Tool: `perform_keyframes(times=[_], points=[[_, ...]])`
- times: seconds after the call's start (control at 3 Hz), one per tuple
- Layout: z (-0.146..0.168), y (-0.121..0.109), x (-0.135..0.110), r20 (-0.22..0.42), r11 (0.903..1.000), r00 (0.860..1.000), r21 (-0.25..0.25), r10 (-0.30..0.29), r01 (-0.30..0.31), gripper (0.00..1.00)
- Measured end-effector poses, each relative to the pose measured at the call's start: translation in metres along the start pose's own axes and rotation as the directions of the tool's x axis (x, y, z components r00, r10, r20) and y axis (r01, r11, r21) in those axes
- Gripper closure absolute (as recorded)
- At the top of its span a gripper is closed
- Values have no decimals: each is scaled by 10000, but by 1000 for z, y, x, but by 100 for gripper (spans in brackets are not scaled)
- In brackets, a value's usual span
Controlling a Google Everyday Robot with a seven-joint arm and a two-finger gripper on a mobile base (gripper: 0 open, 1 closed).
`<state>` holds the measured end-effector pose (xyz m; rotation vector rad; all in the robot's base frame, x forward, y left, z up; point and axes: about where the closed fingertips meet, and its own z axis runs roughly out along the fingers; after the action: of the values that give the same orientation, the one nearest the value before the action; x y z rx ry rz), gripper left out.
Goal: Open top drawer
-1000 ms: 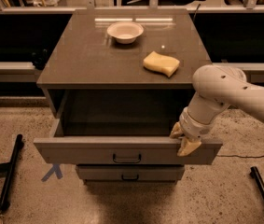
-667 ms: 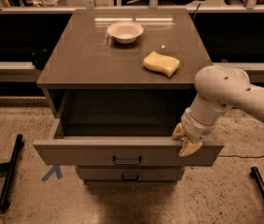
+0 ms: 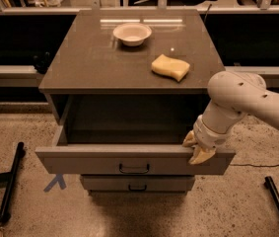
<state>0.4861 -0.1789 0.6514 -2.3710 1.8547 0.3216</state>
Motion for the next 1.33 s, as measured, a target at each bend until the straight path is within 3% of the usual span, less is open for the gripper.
perform_keyframes(times=[0.33, 1.0, 1.33], points=[[2, 1, 0, 6, 10000, 10000, -37, -6, 6, 51], [4, 2, 0, 13, 10000, 10000, -86, -15, 15, 5], [5, 2, -1, 16, 9999, 10000, -101, -17, 18, 0]])
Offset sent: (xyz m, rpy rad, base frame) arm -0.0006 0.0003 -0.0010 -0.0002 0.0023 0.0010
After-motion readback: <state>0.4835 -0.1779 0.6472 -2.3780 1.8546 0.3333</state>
